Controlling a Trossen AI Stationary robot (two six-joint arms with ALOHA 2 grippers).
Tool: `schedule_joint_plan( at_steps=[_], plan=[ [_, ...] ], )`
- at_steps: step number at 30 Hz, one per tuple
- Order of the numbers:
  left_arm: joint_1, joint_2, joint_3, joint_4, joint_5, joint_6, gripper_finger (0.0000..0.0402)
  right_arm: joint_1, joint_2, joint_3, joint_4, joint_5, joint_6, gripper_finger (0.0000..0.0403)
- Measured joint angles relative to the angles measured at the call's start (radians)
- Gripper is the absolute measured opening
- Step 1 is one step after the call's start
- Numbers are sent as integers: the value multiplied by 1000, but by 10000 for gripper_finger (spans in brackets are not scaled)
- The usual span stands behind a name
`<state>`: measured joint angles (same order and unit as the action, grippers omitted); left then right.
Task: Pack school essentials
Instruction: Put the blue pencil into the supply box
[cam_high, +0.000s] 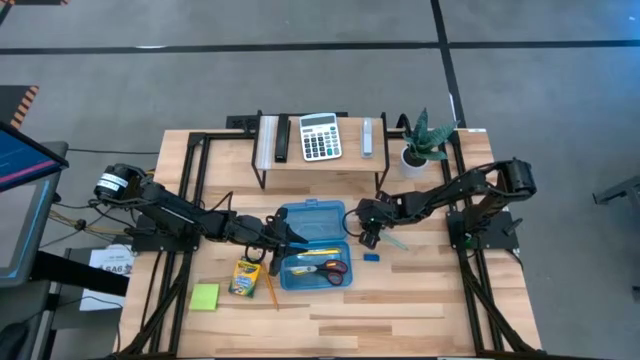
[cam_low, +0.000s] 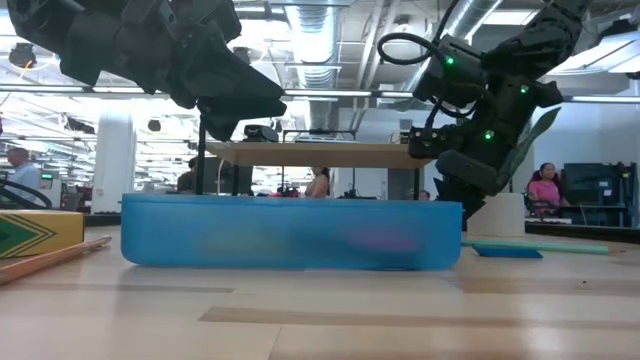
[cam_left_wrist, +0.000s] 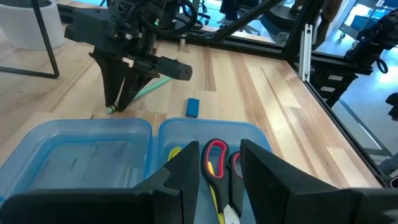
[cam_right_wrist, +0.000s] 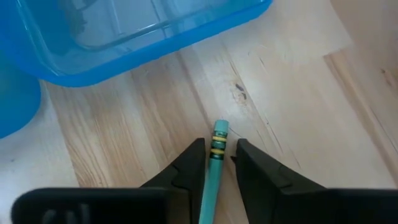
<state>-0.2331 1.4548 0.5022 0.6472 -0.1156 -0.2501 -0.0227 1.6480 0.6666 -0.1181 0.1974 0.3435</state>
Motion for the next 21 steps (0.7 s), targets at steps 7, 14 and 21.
schedule_joint_plan(
  at_steps=[7,14,21],
  plan=[
    [0,0,0,3,0,-1,102,0,1,1,0,8,-32,38],
    [0,0,0,3,0,-1,102,0,1,1,-8,14,-47,13],
    [0,0,0,3,0,-2,102,1,2,49,-83,14,-49,4]
  ],
)
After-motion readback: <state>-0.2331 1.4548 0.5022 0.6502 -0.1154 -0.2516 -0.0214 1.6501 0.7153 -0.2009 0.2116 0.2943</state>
